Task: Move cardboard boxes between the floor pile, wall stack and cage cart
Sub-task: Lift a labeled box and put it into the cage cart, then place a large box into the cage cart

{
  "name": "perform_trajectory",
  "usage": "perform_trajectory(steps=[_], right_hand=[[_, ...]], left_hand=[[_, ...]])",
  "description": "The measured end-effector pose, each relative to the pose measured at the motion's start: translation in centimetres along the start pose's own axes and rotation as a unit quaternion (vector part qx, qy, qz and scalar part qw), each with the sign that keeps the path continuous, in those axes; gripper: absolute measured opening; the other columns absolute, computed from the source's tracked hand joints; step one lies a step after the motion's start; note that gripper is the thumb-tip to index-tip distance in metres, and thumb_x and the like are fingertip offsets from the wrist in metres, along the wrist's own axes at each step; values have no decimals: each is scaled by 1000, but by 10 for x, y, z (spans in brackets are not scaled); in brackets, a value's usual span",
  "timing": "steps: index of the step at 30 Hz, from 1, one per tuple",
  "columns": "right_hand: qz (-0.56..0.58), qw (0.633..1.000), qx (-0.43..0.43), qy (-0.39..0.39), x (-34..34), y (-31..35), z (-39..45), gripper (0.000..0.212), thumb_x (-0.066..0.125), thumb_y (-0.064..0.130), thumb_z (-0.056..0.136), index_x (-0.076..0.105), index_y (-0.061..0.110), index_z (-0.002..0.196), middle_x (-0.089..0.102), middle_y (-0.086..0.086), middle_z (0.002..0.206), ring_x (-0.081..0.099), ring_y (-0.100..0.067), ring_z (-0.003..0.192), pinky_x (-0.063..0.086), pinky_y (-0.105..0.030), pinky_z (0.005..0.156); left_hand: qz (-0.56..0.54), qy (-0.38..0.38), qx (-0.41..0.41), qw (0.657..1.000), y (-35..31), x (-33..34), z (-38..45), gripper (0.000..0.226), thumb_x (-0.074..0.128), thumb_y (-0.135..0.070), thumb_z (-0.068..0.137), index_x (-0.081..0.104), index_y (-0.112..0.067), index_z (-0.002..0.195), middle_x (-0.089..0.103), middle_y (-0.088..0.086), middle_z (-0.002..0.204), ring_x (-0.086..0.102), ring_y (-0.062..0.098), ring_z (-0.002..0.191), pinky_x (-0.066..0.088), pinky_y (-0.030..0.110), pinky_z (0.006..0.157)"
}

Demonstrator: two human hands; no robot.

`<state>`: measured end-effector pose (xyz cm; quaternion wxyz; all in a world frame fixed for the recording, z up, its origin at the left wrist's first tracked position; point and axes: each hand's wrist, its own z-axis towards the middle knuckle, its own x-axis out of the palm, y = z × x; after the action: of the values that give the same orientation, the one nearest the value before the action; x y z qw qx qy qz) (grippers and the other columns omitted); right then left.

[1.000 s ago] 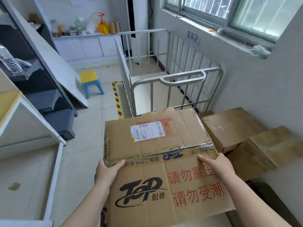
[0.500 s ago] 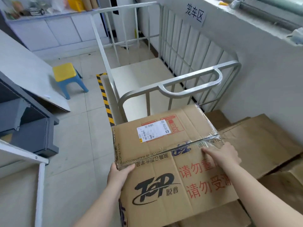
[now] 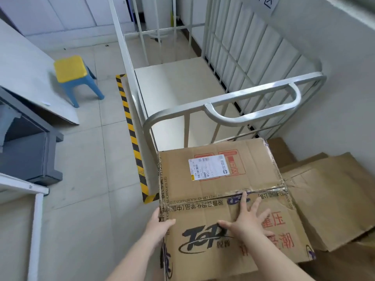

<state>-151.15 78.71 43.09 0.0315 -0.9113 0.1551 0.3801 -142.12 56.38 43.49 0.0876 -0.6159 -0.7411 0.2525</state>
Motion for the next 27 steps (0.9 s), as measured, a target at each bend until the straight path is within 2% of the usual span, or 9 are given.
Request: perform_trajectory(steps=[3,6,10,14,18,21,22,25,27], right_hand=[[-6,999,-31,-17,-2,-4,-13,119,67,63,72,-24,39,145,-34,-1,153,-18,-38,143,21,-71,105],[-28,997,-66,-10,0,-16,-35,112,63,61,77,-22,36,146,-30,-1,155,-18,-34,144,21,-70,105],[-85,987,-132,-9,13,-36,-77,107,59,63,79,-14,31,150,-21,-3,158,-14,-31,146,14,-68,109],[-144,958,-248,-6,44,-30,-134,97,55,65,81,-2,30,152,-6,-1,161,-6,-27,147,14,-57,114],[-199,903,-380,33,104,-7,-210,93,49,70,80,6,28,152,16,2,159,13,-22,146,22,-48,114],[-270,844,-460,66,154,2,-274,92,48,71,80,11,27,151,25,1,155,22,-22,143,24,-46,114],[-290,823,-483,72,170,1,-295,92,48,72,79,13,27,151,27,1,154,25,-22,142,25,-45,113],[-353,758,-540,96,217,-11,-352,91,48,72,79,14,28,151,28,1,154,29,-23,141,27,-42,112],[-394,717,-564,113,249,-24,-385,90,49,71,79,15,27,150,30,0,153,30,-23,140,26,-43,113]], left_hand=[[6,-29,27,999,8,-4,-37,70,57,-20,93,18,-18,151,33,7,152,38,27,134,37,36,99],[14,-85,15,996,38,-11,-81,64,56,-26,93,25,-17,148,36,8,150,41,30,133,35,41,107],[-30,-141,-18,989,116,-18,-142,57,60,-23,91,37,-12,142,47,10,143,46,28,128,37,36,104],[-112,-198,-53,972,210,-26,-212,51,62,-15,90,44,-2,136,54,14,134,53,23,117,36,24,88],[-206,-298,-96,927,311,-30,-279,46,65,-13,87,51,-1,129,57,16,131,56,25,115,41,25,85],[-305,-349,-137,876,384,-20,-329,45,66,-7,86,51,6,127,58,19,126,56,23,105,40,17,58],[-335,-362,-146,858,407,-13,-344,50,70,-11,84,51,5,127,58,20,125,57,22,104,39,15,56],[-395,-402,-166,809,475,12,-387,63,71,-28,74,52,0,128,58,17,126,57,23,105,37,22,71],[-422,-425,-186,779,519,27,-411,51,69,-21,81,54,-3,126,58,15,127,56,24,100,36,23,74]])
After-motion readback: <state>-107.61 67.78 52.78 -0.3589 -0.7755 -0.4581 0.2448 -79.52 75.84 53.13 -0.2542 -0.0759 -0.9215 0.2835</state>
